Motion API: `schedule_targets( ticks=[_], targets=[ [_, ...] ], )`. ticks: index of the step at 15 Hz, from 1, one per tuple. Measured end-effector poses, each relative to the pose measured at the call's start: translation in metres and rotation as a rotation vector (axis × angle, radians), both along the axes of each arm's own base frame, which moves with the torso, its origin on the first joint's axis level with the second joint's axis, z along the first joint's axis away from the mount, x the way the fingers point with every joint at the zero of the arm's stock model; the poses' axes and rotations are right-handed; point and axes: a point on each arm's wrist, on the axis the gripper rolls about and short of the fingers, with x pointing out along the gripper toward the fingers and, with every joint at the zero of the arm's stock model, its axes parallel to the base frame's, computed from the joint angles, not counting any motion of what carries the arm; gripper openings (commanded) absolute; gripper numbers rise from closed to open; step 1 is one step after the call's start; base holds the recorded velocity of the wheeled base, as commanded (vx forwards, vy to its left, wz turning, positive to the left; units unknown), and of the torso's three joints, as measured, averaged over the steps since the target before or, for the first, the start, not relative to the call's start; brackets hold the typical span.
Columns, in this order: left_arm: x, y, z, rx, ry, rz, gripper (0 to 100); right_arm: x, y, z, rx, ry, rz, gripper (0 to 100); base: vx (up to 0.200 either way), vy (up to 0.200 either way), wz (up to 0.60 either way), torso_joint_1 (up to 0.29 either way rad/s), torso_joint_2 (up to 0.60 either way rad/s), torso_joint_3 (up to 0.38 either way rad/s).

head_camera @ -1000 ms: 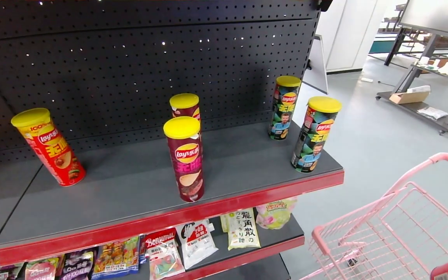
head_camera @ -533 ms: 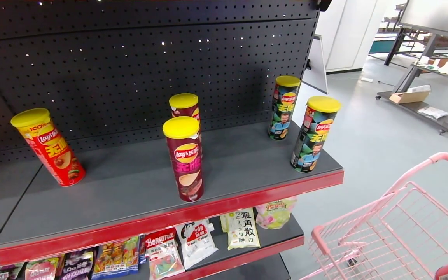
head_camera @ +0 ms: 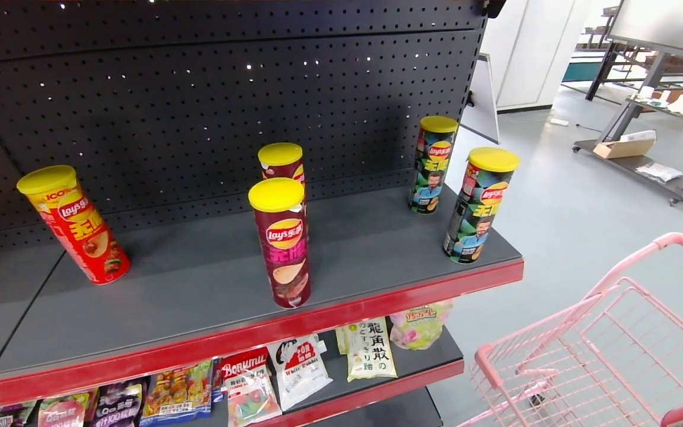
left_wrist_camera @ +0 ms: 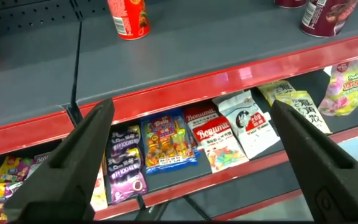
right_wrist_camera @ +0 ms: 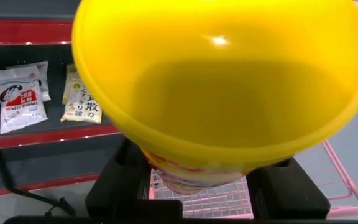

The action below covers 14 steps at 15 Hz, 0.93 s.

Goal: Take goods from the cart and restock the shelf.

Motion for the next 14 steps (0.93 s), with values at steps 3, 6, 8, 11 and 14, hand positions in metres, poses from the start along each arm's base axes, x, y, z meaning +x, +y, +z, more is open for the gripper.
schedule_targets(
  ticks=[3,6,8,11,14],
  targets=[
    [0.0,0.0,0.0,0.001,0.0,0.0,100,0.0001,0.0,-0.0005,-0.001,0.002,0.0,0,0.0,0.2,0.0,0.012,0.0,-0.001],
    [0.0,0.0,0.0001,0.001,-0.001,0.0,100,0.0001,0.0,-0.0004,0.0,0.001,0.001,0,0.0,0.2,0.0,-0.004,0.0,0.002],
    [0.0,0.0,0.0,0.001,0.0,0.0,100,0.0001,0.0,-0.0004,0.0,0.001,0.0,0,0.0,0.2,0.0,0.002,0.01,0.002],
    [0.0,0.0,0.0,0.0,0.0,0.0,100,0.0002,0.0001,-0.0007,0.0,0.003,0.001,0,0.0,0.2,0.0,0.001,0.0,0.001],
    [0.0,0.0,0.0,-0.001,-0.001,0.0,100,0.0004,0.0001,-0.0015,-0.002,0.006,0.0,0,0.0,0.2,0.0,0.001,0.01,-0.001]
  ],
)
